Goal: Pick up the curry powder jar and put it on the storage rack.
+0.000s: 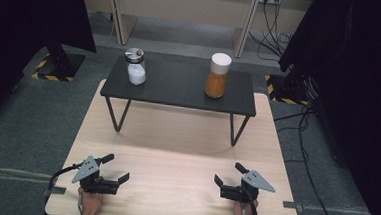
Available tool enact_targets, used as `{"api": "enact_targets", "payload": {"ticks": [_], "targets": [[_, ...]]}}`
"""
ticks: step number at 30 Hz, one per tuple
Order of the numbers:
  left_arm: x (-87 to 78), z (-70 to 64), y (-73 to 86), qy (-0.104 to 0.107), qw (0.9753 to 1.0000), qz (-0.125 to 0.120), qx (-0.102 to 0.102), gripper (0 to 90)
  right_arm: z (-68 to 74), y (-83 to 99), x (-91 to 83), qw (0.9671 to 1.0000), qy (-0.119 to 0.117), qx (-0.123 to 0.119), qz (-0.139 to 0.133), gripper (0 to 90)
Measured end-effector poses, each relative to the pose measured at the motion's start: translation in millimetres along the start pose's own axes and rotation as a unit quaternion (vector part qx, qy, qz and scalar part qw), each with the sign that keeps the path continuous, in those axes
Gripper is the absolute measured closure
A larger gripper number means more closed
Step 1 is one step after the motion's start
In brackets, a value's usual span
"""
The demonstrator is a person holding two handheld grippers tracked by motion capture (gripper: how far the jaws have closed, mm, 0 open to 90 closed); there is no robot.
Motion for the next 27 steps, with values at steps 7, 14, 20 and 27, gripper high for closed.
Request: {"api": "enact_targets", "payload": {"ticks": [7,14,20,27], "targets": [[-0.4,-0.2,0.2,0.000,1.0000,-0.001,0.000,0.1,-0.7,-0.4,0.8,1.0000,-0.003,-0.001,0.001,1.6],[-0.5,-0.2,0.3,0.001,1.0000,0.000,0.000,0.1,-0.4,-1.0,1.3,1.0000,-0.005,-0.002,0.004,1.6],[-0.9,-0.3,0.4,0.003,1.0000,-0.001,0.001,0.1,-0.3,-1.8,2.3,0.9999,-0.006,-0.004,0.008,1.5],[-1.1,-0.3,0.5,0.004,1.0000,-0.001,0.001,0.1,-0.1,-2.0,2.5,0.9999,-0.004,-0.003,0.010,1.5]]}}
Point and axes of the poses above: each handheld gripper's, and its own axes: x roughly forward along the jaws, y roughly out of its underside, z roughly to its left, the point moved 5 cm from there along x, roughly forward along the jaws, and after that the axes turned 1 degree about y, right-handed, at the moved point
